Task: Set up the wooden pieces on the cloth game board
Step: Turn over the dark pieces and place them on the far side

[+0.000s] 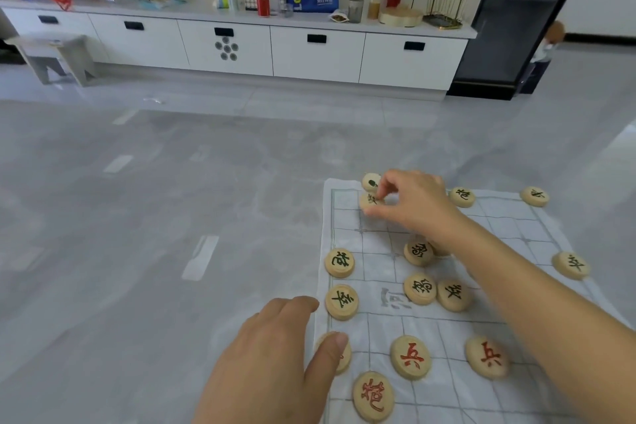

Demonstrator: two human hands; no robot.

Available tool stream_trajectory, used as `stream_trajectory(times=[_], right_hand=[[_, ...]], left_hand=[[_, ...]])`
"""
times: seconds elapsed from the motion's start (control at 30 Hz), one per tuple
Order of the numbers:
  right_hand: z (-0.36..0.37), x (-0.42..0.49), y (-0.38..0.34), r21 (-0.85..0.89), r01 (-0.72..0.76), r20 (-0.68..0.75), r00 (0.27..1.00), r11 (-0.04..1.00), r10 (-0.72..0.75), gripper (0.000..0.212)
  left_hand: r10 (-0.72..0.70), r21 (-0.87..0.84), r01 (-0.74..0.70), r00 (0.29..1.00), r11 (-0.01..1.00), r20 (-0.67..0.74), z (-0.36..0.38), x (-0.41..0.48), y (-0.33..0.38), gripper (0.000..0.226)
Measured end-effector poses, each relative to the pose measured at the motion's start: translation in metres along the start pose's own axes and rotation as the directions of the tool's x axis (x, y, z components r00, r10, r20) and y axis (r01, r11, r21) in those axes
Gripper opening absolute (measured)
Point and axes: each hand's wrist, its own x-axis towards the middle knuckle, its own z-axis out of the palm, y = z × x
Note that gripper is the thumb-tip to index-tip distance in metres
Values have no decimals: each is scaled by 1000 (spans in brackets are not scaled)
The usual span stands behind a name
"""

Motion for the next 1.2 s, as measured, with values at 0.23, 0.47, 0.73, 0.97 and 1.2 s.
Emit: stream_trajectory(times=[0.23, 0.47, 0.73, 0.97, 1.2], right_hand=[[5, -16, 20, 50, -47, -9, 999, 998, 48, 24], [-10, 18, 51, 20, -170, -74, 982, 985, 171, 12], [28, 56, 15, -173, -88, 54, 994, 981, 98, 39], [10, 49, 15, 453, -196, -19, 973, 870, 229, 31], [-4, 31, -6, 842, -322, 221, 938, 434, 266, 23]], left_hand=[[-7, -1, 7, 1000, 1000, 1, 4, 1, 1, 50], [-20, 7, 20, 1000, 1000, 8, 3, 4, 1, 50], [-46, 13, 46, 999, 999, 15, 3, 4, 1, 50], [-38, -4, 38, 999, 999, -1, 2, 1, 1, 50], [-39, -7, 38, 999, 999, -8, 2, 0, 4, 49]])
